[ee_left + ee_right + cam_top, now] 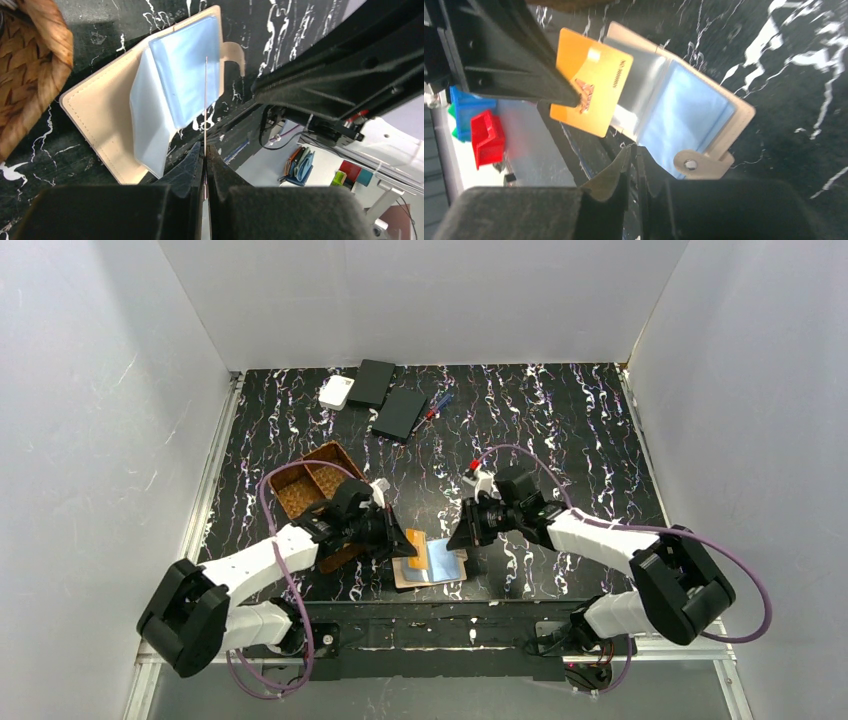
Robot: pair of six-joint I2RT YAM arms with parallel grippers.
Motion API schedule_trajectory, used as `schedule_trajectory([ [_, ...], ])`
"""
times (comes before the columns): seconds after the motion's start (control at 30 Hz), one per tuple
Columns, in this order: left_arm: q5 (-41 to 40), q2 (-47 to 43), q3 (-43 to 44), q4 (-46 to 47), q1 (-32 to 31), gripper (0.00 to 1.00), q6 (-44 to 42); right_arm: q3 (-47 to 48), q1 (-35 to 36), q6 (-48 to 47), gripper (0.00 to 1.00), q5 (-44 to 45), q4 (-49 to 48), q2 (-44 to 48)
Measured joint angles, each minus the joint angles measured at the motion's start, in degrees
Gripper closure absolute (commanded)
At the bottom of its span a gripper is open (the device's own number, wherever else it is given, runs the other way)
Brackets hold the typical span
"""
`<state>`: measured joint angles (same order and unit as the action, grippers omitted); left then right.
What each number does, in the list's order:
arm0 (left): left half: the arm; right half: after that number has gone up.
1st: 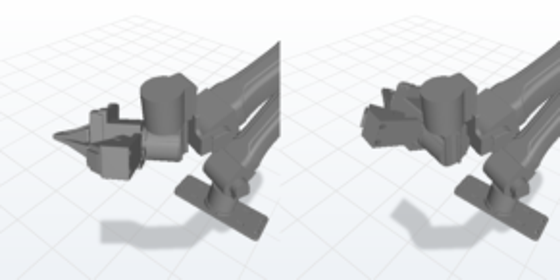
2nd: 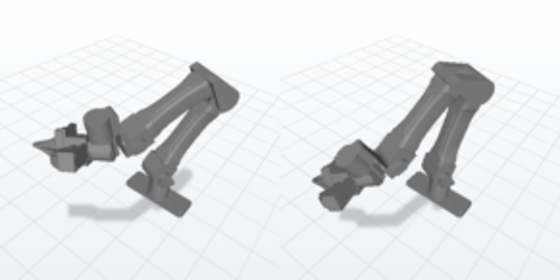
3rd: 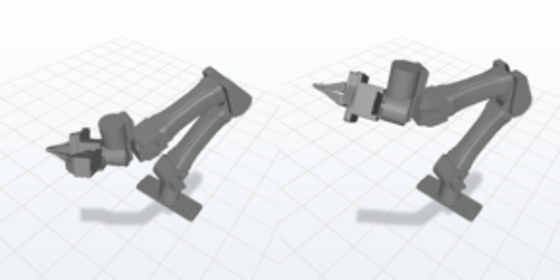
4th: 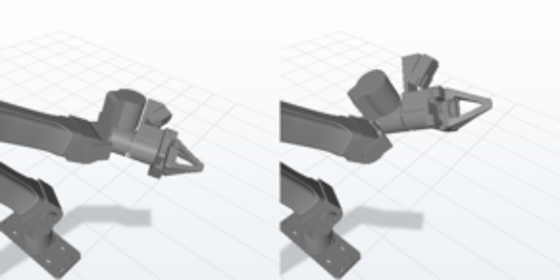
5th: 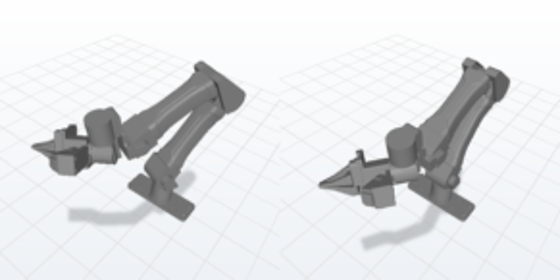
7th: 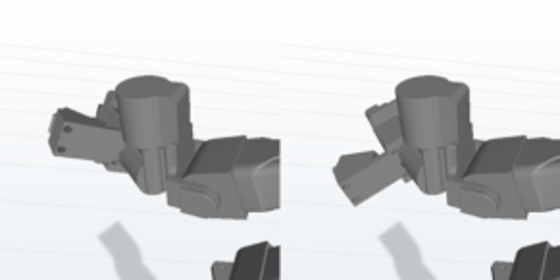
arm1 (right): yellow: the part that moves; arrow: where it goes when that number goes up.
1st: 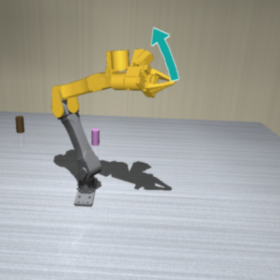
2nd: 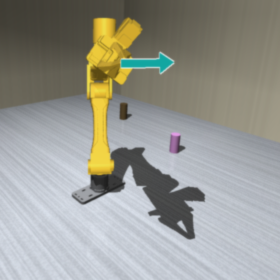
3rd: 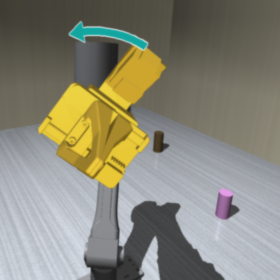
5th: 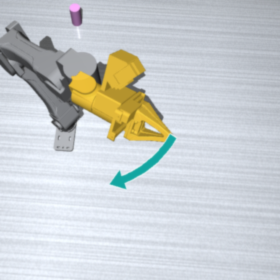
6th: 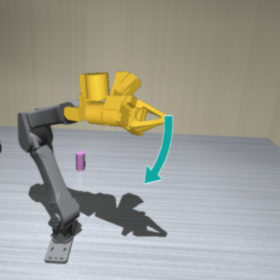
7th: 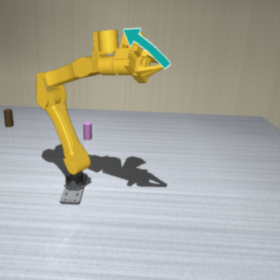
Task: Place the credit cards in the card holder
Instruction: Insert the credit card into the card holder.
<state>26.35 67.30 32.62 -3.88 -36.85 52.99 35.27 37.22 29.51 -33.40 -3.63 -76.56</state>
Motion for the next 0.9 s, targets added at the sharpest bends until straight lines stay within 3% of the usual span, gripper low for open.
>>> schedule_trajectory([
  [0.47,-0.7,5.2,-1.6,3.0,-1.5,1.00,-0.7,-3.8,1.1,-1.1,0.97,-0.6,-7.1,-6.8],
  [0.9,0.1,6.0,-4.8,6.9,-1.7,1.00,0.6,-5.3,1.1,-1.4,0.99,-0.4,-11.0,-11.7],
])
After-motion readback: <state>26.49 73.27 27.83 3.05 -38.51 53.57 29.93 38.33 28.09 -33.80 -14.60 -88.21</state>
